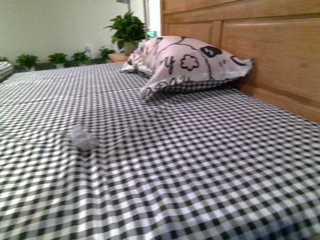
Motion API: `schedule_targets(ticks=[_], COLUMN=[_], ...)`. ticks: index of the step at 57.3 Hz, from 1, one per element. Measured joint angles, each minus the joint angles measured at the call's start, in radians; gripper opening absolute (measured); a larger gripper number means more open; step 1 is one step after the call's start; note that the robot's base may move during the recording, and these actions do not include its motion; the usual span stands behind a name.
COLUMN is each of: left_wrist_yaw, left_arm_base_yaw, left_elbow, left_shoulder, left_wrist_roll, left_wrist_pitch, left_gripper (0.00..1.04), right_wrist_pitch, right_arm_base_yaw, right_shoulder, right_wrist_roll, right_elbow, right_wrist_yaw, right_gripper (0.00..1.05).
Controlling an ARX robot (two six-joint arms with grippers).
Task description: Clean up trash
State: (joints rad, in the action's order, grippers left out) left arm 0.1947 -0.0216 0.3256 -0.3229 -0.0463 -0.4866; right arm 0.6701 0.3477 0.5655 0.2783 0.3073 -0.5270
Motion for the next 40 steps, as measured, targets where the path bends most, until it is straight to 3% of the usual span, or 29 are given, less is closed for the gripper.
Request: schedule_targets(ticks=[27, 34, 40], left_wrist_yaw=[-0.004, -0.039, 0.051], left_arm_base_yaw=[0.001, 0.021, 0.103], left_elbow=[0.002, 0.224, 0.296], left_shoulder=[-0.001, -0.095, -0.197], left_wrist_roll=[-0.005, -0.031, 0.002], left_wrist_pitch=[0.011, 0.565, 0.799], left_gripper=[0.29, 0.29, 0.29], right_wrist_pitch=[-0.001, -0.001, -0.001], right_arm_base_yaw=[0.001, 0.001, 0.001], right_shoulder=[0.005, 0.003, -0.005], right_wrist_roll=[0.003, 0.003, 0.003], right_elbow=[-0.001, -0.001, 0.000], right_wrist_yaw=[0.002, -0.001, 0.000], right_gripper=[0.21, 0.21, 0.21])
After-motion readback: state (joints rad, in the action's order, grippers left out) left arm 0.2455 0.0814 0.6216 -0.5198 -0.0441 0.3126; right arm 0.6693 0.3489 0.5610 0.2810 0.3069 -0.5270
